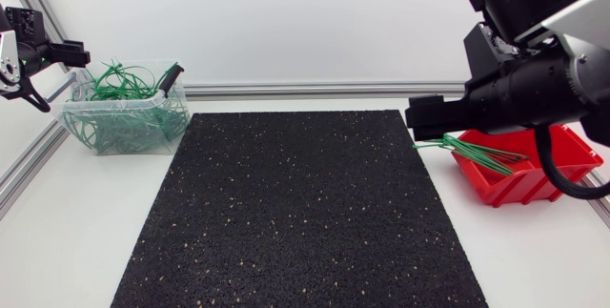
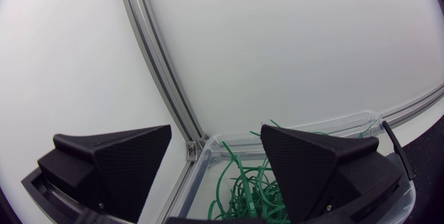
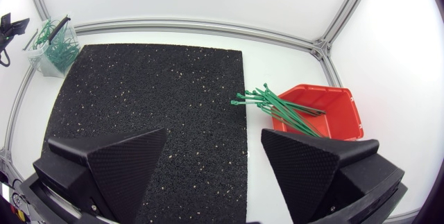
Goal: Take a green cable tie from the red box, thread the tail through the head to close it, then place it in the transparent bin on the left.
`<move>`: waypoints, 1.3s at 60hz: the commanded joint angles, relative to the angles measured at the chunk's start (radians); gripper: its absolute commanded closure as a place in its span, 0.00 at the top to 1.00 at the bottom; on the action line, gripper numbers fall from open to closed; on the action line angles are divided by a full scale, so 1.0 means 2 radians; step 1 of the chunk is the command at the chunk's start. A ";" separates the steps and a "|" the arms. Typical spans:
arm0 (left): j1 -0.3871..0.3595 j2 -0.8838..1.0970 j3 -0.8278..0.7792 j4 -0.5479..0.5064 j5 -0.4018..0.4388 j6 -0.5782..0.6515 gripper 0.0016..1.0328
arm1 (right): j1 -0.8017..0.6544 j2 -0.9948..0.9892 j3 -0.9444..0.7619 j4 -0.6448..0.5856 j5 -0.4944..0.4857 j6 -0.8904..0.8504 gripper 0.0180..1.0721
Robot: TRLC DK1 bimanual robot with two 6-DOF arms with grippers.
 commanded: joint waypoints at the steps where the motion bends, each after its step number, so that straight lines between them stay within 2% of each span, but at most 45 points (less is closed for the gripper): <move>1: -0.008 -0.050 -0.025 -0.005 -0.003 0.010 0.97 | 0.000 -0.013 -0.002 -0.007 0.012 0.003 0.95; 10: -0.031 -0.122 -0.070 -0.022 -0.003 0.007 0.97 | -0.039 -0.025 -0.002 0.006 0.013 -0.023 0.95; 29: -0.082 -0.256 -0.196 -0.026 -0.002 -0.003 0.97 | -0.123 -0.103 -0.092 0.106 0.009 -0.092 0.95; 44: -0.087 -0.359 -0.286 -0.029 -0.002 -0.011 0.97 | -0.179 -0.180 -0.162 0.166 -0.002 -0.133 0.95; 54: -0.088 -0.424 -0.361 -0.027 -0.001 -0.022 0.97 | -0.192 -0.237 -0.215 0.205 -0.005 -0.147 0.95; 61: -0.103 -0.467 -0.405 -0.026 0.000 -0.029 0.97 | -0.193 -0.276 -0.247 0.224 -0.005 -0.149 0.95; 78: -0.126 -0.542 -0.469 -0.028 0.000 -0.052 0.97 | -0.195 -0.380 -0.321 0.252 -0.005 -0.167 0.95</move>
